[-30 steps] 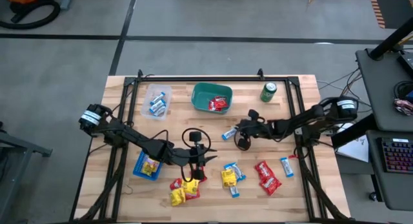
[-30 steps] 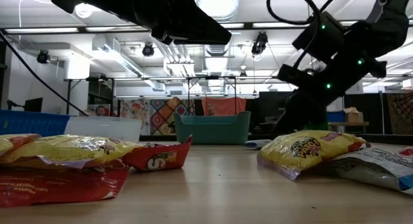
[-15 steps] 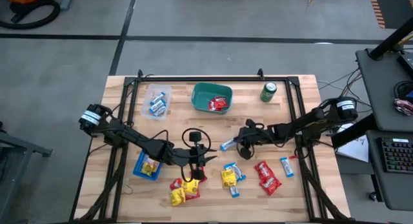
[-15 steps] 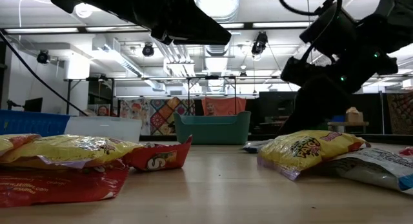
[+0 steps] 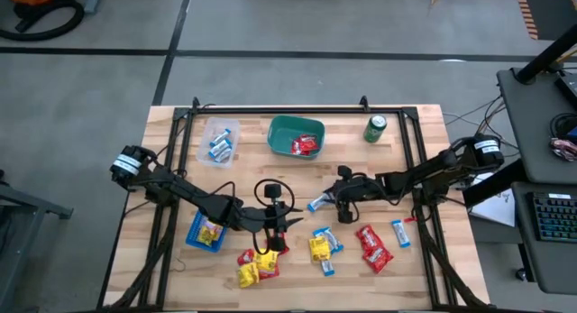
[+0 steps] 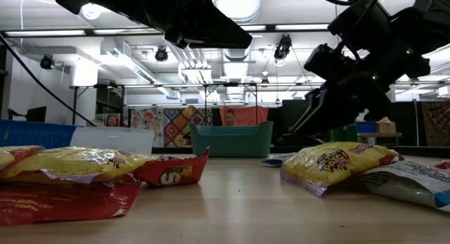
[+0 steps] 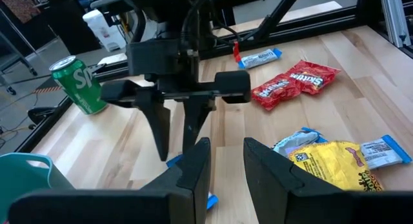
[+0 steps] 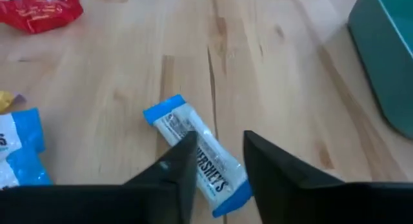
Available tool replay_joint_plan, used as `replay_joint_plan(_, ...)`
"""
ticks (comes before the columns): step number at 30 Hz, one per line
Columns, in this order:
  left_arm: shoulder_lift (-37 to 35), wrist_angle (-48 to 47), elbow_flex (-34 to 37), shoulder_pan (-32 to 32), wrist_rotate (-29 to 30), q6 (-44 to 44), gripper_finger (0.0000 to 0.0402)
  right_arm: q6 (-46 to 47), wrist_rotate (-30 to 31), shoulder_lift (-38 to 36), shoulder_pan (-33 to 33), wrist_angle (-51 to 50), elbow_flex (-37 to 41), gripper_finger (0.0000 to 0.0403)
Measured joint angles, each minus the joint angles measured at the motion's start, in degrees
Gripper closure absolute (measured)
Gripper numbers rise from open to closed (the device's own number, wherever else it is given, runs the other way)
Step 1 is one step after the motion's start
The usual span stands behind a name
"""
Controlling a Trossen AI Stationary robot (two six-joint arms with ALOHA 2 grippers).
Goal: Sort candy
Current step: Put the white candy into the transparent bin
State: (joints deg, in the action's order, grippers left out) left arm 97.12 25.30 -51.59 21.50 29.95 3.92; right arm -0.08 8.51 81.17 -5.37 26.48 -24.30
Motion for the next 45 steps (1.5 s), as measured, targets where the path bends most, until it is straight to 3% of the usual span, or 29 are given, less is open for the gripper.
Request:
replay_joint_plan(3, 0.02, 0.00, 0.00, 0.00, -0.02, 0.00, 0.0325, -1.38, -0.93, 0.28, 0.04, 0.07, -0.87, 0.0224)
replay_joint_plan(7, 0.02, 0.00, 0.00, 0.00, -0.02, 0.00, 0.0325, -5.69, -7.94, 2.66, 0.04, -0.13, -1.68, 0.0182)
replay_joint_plan(14, 0.02, 0.02, -0.02, 0.00, -0.03, 0.00, 0.0325, -6.55, -7.96, 10.59, 2.22, -0.09, -4.74, 0.0178)
replay_joint_plan(21, 0.07, 0.00, -0.02, 0.04, -0.06, -0.27, 0.0325, -6.36, -8.99, 15.15, 4.89, 0.18, -7.58, 0.0213)
replay_joint_plan(31, 0.09, 0.03, -0.02, -0.02, -0.70, -2.59, 0.0324, -3.14, -11.53, 10.34, 4.94, -1.71, -7.19, 0.0377)
replay_joint_plan(38, 0.45, 0.09, -0.02, -0.02, -0.38, -6.29, 0.0291, 4.99, -18.88, 3.44, 3.44, 7.22, -5.38, 0.0375)
replay_joint_plan(42, 1.11, 0.00, -0.02, -0.02, 5.81, -7.18, 0.0250, 6.11, -17.89, 1.07, 0.71, 10.12, -4.48, 0.0375)
replay_joint_plan(45, 1.49, 0.12, -0.02, -0.08, 6.50, -6.93, 0.0219, 6.19, -13.57, 0.98, -1.56, 12.38, -4.39, 0.0375)
